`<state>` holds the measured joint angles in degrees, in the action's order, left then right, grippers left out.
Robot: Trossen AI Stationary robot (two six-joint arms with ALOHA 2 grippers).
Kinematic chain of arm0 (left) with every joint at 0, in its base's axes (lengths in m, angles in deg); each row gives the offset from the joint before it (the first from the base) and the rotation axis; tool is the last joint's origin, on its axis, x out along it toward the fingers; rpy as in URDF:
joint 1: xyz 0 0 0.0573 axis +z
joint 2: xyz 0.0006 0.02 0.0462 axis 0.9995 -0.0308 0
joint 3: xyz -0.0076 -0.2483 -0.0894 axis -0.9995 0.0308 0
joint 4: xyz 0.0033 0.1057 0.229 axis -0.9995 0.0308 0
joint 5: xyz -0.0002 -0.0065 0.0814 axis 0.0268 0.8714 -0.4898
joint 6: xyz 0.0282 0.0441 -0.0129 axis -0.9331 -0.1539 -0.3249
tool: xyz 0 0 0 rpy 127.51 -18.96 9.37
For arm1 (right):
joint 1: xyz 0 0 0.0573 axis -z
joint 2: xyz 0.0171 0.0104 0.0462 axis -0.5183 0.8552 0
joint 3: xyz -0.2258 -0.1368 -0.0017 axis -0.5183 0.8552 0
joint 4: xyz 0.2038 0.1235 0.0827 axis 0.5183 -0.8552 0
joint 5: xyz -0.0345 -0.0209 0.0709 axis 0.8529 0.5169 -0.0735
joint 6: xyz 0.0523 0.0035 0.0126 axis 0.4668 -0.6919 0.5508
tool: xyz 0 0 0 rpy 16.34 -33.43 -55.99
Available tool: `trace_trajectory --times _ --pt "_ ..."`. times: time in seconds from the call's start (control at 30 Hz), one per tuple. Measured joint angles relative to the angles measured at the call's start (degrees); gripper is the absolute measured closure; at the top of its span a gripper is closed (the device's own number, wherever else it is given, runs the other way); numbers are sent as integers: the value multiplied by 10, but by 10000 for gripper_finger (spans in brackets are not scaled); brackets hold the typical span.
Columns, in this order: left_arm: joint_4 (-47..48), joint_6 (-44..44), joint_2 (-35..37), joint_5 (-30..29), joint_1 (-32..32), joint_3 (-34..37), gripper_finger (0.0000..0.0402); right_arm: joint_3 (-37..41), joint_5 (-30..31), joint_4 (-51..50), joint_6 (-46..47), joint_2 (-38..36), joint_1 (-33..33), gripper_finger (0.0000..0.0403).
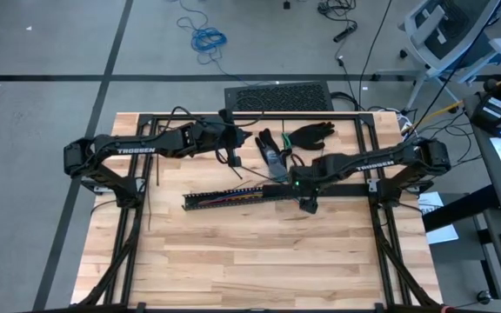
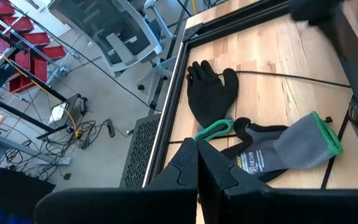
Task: Ziptie cables
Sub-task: Close the black cable duct
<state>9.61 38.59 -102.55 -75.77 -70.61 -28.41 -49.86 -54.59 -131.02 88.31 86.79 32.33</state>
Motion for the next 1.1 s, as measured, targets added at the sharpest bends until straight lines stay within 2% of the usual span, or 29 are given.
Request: trace_trajectory --times 0.2,0.33,0.43,0.53,0.63,0.8,1.03,1.1 --pt "15 0 0 -1 0 0 401 0 97 11 2 5 -51 4" --pt "24 -1 0 -1 0 0 401 0 157 31 -41 28 -69 4" --pt "24 -1 0 -1 0 0 401 -1 172 42 -73 46 -78 4" --pt "27 -2 0 -1 0 0 401 -16 175 25 -63 54 -107 4" --pt "35 -3 0 -2 0 0 401 -22 181 14 -32 53 -142 4" --pt "38 -3 0 -2 0 0 401 8 262 11 44 68 -202 8" --pt "38 -3 0 -2 0 0 401 19 285 -49 170 121 -228 11" --pt "38 -3 0 -2 0 0 401 18 274 -54 212 129 -228 11"
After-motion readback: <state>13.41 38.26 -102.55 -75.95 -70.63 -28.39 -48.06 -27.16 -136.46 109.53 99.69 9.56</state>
